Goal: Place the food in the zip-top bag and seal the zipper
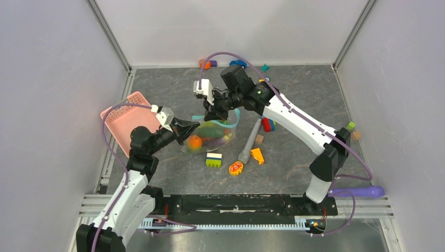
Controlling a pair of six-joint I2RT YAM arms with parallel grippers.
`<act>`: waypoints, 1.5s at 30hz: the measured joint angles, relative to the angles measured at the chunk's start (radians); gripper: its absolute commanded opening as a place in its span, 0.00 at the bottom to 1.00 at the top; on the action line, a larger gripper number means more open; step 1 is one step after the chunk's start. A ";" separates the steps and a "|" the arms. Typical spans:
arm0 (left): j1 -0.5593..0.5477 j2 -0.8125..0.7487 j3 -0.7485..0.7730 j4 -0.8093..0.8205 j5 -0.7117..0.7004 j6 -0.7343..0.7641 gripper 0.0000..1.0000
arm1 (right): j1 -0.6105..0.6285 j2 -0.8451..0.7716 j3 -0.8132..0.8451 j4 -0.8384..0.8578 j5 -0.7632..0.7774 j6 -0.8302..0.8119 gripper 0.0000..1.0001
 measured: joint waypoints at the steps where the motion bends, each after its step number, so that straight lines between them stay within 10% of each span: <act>1: 0.000 -0.002 -0.002 0.002 -0.009 0.000 0.02 | -0.008 0.000 0.000 -0.004 -0.001 0.000 0.00; 10: 0.000 0.002 -0.016 0.006 -0.060 0.000 0.05 | -0.064 0.000 0.000 -0.035 -0.039 -0.001 0.00; 14: 0.004 0.043 -0.013 0.025 -0.029 -0.008 0.55 | -0.082 -0.001 0.000 -0.047 -0.067 -0.005 0.00; 15: 0.009 0.058 -0.012 0.032 -0.019 -0.014 0.95 | -0.090 -0.002 0.000 -0.047 -0.068 -0.004 0.00; 22: 0.016 0.188 0.057 0.078 0.098 -0.068 1.00 | -0.115 -0.002 0.000 -0.039 -0.088 -0.003 0.00; 28: 0.016 0.264 0.105 0.178 0.161 -0.091 0.84 | -0.101 -0.005 -0.014 -0.030 -0.094 -0.010 0.00; 34: 0.016 0.356 0.161 0.223 0.250 -0.112 0.02 | -0.100 -0.011 -0.031 -0.023 -0.113 -0.015 0.00; 45: 0.013 0.422 0.215 0.227 0.355 -0.120 0.02 | -0.100 -0.034 -0.047 0.008 -0.058 -0.002 0.60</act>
